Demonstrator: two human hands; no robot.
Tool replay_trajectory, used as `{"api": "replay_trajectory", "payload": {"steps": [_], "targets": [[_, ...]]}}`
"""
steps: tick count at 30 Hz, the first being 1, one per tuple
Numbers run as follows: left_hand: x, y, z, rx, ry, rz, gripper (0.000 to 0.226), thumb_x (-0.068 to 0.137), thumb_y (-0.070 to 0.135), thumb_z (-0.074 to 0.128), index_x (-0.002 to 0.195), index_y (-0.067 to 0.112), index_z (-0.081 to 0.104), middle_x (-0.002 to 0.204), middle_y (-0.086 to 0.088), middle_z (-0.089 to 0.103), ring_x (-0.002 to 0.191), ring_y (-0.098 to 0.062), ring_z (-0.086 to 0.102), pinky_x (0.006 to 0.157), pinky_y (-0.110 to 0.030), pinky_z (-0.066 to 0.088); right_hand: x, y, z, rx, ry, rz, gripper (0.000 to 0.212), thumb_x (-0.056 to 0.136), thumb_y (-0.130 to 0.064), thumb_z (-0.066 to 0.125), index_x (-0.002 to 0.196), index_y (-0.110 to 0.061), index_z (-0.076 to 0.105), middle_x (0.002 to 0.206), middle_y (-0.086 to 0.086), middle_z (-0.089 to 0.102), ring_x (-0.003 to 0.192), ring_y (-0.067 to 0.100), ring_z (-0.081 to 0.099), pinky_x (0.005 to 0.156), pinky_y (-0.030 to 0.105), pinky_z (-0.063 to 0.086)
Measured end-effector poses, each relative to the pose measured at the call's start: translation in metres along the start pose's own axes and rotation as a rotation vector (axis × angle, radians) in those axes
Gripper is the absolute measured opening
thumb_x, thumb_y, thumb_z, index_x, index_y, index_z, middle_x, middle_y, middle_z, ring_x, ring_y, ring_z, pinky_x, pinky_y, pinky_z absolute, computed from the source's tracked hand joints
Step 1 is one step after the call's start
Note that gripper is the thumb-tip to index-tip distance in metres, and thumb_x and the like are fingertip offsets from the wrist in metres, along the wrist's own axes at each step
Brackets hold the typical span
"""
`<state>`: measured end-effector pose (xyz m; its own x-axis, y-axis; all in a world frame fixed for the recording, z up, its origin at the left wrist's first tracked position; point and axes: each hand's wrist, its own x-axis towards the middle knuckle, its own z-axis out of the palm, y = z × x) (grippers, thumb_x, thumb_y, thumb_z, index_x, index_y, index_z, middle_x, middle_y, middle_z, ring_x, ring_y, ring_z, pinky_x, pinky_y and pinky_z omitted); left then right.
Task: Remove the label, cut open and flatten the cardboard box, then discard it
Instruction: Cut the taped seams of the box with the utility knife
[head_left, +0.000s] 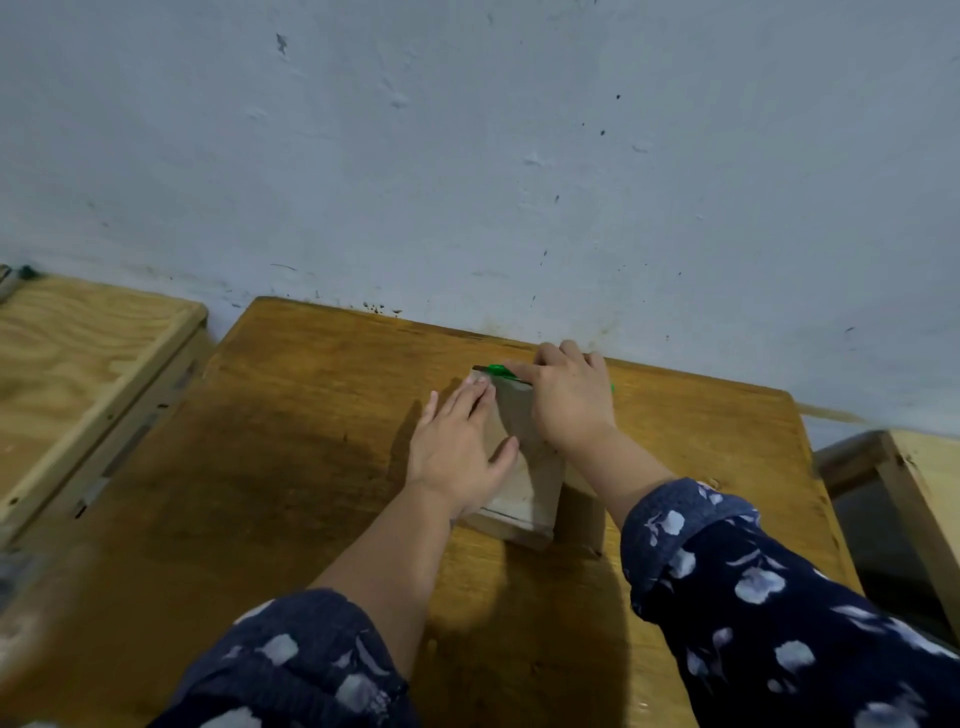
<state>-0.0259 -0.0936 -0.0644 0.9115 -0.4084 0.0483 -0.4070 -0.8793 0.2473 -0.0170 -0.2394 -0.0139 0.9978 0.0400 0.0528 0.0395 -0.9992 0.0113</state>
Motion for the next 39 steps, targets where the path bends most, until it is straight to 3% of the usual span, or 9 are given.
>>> {"api": "replay_trajectory", "payload": {"steps": [10, 18, 22, 24, 27, 29, 33, 36, 39], "targets": [[-0.002, 0.000, 0.001, -0.024, -0.049, -0.031, 0.073, 0.094, 0.058, 0.025, 0.154, 0.019, 0.009, 0.162, 0.006, 0.006, 0.147, -0.007, -0.002, 0.121, -0.042, 0.002, -0.017, 0.017, 0.001, -0.068, 0.011, 0.033, 0.055, 0.091, -0.014, 0.044, 0.141, -0.037, 0.039, 0.118, 0.002, 0.052, 0.113, 0.024, 0.041, 0.089, 0.039, 0.032], [-0.001, -0.003, 0.002, -0.057, -0.058, -0.044, 0.072, 0.094, 0.058, 0.025, 0.153, 0.019, 0.011, 0.162, 0.005, 0.006, 0.148, -0.009, -0.001, 0.121, -0.043, 0.004, -0.047, 0.068, 0.005, -0.081, 0.033, 0.241, 0.052, 0.090, -0.012, 0.047, 0.134, -0.039, 0.050, 0.114, 0.000, 0.059, 0.111, 0.024, 0.047, 0.086, 0.039, 0.034], [-0.001, -0.003, 0.002, -0.044, -0.081, -0.028, 0.072, 0.095, 0.058, 0.023, 0.154, 0.018, 0.008, 0.162, 0.005, 0.003, 0.148, -0.009, -0.003, 0.121, -0.043, 0.003, -0.050, 0.073, 0.001, 0.471, 0.000, 0.602, 0.054, 0.090, -0.006, 0.045, 0.133, -0.037, 0.052, 0.122, 0.008, 0.063, 0.091, 0.024, 0.058, 0.076, 0.037, 0.049], [-0.001, -0.004, 0.002, -0.034, -0.085, -0.025, 0.073, 0.095, 0.058, 0.022, 0.154, 0.018, 0.007, 0.162, 0.004, 0.001, 0.147, -0.009, -0.005, 0.121, -0.043, 0.002, -0.054, 0.078, -0.001, 0.793, -0.019, 0.803, 0.060, 0.088, 0.003, 0.044, 0.135, -0.034, 0.051, 0.128, 0.011, 0.059, 0.078, 0.020, 0.057, 0.058, 0.029, 0.045], [-0.001, -0.004, 0.003, -0.035, -0.083, -0.016, 0.073, 0.095, 0.058, 0.021, 0.154, 0.019, 0.006, 0.162, 0.004, 0.000, 0.147, -0.009, -0.006, 0.121, -0.042, 0.000, -0.063, 0.087, 0.004, 0.938, -0.051, 0.944, 0.063, 0.091, 0.008, 0.040, 0.142, -0.030, 0.042, 0.140, 0.012, 0.048, 0.079, 0.018, 0.052, 0.050, 0.024, 0.036], [-0.001, -0.004, 0.003, -0.037, -0.080, -0.012, 0.072, 0.095, 0.058, 0.021, 0.154, 0.019, 0.005, 0.162, 0.004, -0.001, 0.147, -0.009, -0.006, 0.121, -0.042, -0.001, -0.064, 0.095, 0.021, 0.998, -0.044, 1.009, 0.063, 0.092, 0.004, 0.043, 0.145, -0.029, 0.037, 0.139, 0.011, 0.047, 0.080, 0.019, 0.053, 0.054, 0.027, 0.041], [0.000, -0.005, 0.007, -0.026, -0.059, -0.014, 0.072, 0.095, 0.059, 0.019, 0.154, 0.020, 0.005, 0.162, 0.005, -0.002, 0.147, -0.008, -0.007, 0.120, -0.041, -0.002, -0.069, 0.112, 0.051, 0.820, 0.101, 1.092, 0.059, 0.083, -0.014, 0.067, 0.138, -0.024, 0.047, 0.132, 0.011, 0.054, 0.107, 0.027, 0.061, 0.084, 0.042, 0.056], [0.002, -0.007, 0.010, -0.019, -0.055, -0.018, 0.073, 0.094, 0.061, 0.018, 0.154, 0.020, 0.005, 0.161, 0.006, -0.003, 0.147, -0.007, -0.007, 0.119, -0.040, -0.005, -0.075, 0.117, 0.063, 0.762, 0.152, 1.151, 0.032, 0.086, -0.020, 0.065, 0.118, -0.019, 0.062, 0.111, 0.010, 0.065, 0.097, 0.028, 0.064, 0.080, 0.042, 0.057], [0.003, -0.009, 0.013, -0.034, -0.057, -0.023, 0.073, 0.094, 0.061, 0.020, 0.154, 0.021, 0.006, 0.161, 0.007, -0.001, 0.147, -0.007, -0.006, 0.119, -0.040, -0.004, -0.079, 0.114, 0.078, 0.684, 0.128, 1.143, 0.036, 0.084, -0.028, 0.068, 0.118, -0.025, 0.061, 0.113, 0.005, 0.062, 0.106, 0.026, 0.058, 0.088, 0.045, 0.053]]}}
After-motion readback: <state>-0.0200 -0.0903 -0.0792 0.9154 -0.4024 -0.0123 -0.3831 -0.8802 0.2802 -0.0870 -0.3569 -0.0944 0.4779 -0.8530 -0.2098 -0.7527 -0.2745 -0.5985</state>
